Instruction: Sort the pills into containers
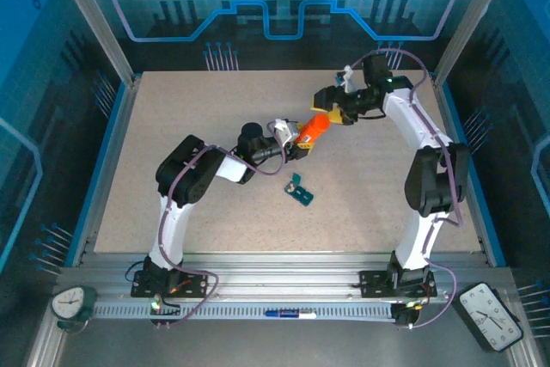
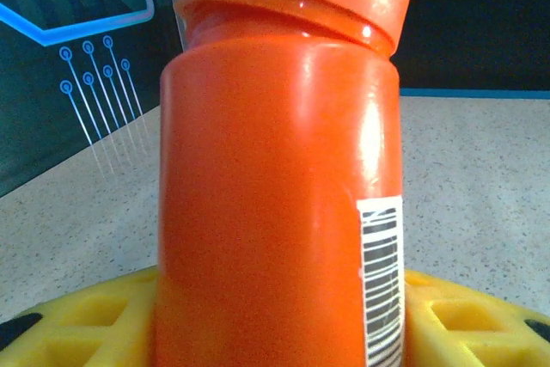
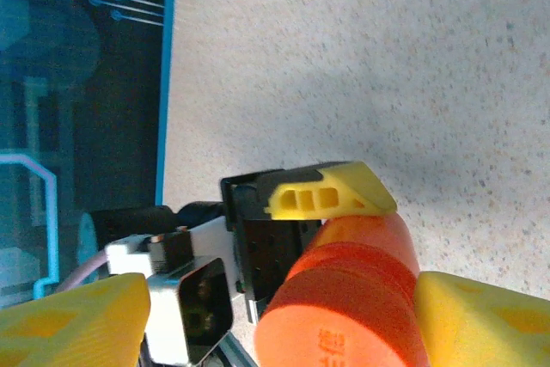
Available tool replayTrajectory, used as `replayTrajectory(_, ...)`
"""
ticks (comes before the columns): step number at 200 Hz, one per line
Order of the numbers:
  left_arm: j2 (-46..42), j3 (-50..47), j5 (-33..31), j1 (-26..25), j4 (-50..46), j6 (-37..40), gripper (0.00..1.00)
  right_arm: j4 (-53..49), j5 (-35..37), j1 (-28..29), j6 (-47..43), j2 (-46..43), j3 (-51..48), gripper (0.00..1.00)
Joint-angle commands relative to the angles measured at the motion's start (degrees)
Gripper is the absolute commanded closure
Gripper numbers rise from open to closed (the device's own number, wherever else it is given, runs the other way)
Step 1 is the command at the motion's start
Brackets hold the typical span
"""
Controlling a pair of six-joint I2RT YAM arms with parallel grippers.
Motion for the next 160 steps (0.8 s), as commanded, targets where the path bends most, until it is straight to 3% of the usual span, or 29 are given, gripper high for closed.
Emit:
replayTrajectory(1, -2.7, 1.1, 0.7, -0.1, 3.7, -1.6, 1.00, 4.8, -2.3, -2.5, 2.6, -4.6, -2.7, 0.17)
replayTrajectory(53, -3.1, 0.8, 0.1, 0.3, 6.6, -6.9, 1.00, 16.7, 2.5, -3.6, 5.2, -12.2, -12.0, 0.18)
replayTrajectory(110, -3.9, 0.8, 1.1, 1.0, 8.5, -13.5, 1.00, 14.7, 15.7, 2.1, -12.7, -19.9, -15.4, 0.16)
replayTrajectory(160, -4.1, 1.0, 3.5, 1.1, 9.4, -17.6, 1.00, 9.7, 22.1, 6.8, -20.6, -17.7, -11.5, 0.12)
